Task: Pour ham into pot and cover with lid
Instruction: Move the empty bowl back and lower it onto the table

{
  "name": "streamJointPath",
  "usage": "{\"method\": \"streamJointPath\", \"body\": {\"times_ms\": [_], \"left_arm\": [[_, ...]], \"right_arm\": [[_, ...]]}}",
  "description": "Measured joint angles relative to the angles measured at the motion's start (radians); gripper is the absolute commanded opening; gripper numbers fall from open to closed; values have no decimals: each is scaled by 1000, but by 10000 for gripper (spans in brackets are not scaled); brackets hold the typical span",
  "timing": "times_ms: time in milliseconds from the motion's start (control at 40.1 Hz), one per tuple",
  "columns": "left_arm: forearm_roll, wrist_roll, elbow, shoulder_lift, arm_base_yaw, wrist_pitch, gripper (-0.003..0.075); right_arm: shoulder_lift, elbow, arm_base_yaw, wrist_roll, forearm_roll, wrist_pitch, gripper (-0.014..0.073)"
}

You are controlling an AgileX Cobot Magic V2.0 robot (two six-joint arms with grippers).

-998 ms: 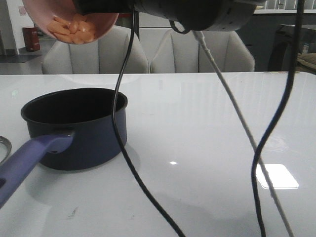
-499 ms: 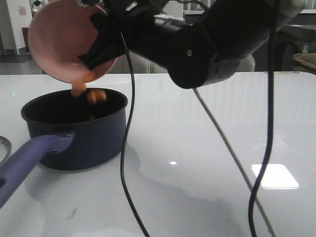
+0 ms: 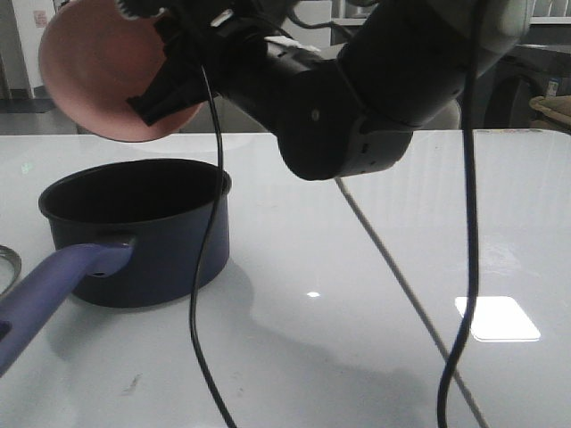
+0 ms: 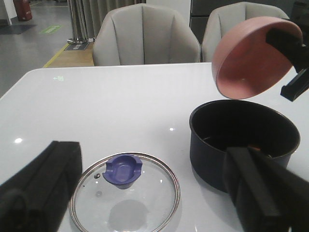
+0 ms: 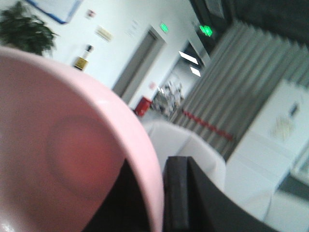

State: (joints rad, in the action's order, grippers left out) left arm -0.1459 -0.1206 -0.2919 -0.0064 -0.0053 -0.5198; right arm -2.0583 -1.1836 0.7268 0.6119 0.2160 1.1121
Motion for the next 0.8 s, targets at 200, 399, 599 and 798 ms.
{"method": "streamJointPath", "body": {"times_ms": [200,399,599,798], "left_arm": [[0,0,0,0,0,0,626],[0,0,0,0,0,0,626],[0,0,0,0,0,0,626],[0,0,0,0,0,0,626]], "right_arm": [[136,0,-5,-108,245,-332,143],[333,0,-63,-111,346,-744,143],[482,0,-222,-111,355,-1143,143],[555,0,-446,-111,352,-1513,143]]}}
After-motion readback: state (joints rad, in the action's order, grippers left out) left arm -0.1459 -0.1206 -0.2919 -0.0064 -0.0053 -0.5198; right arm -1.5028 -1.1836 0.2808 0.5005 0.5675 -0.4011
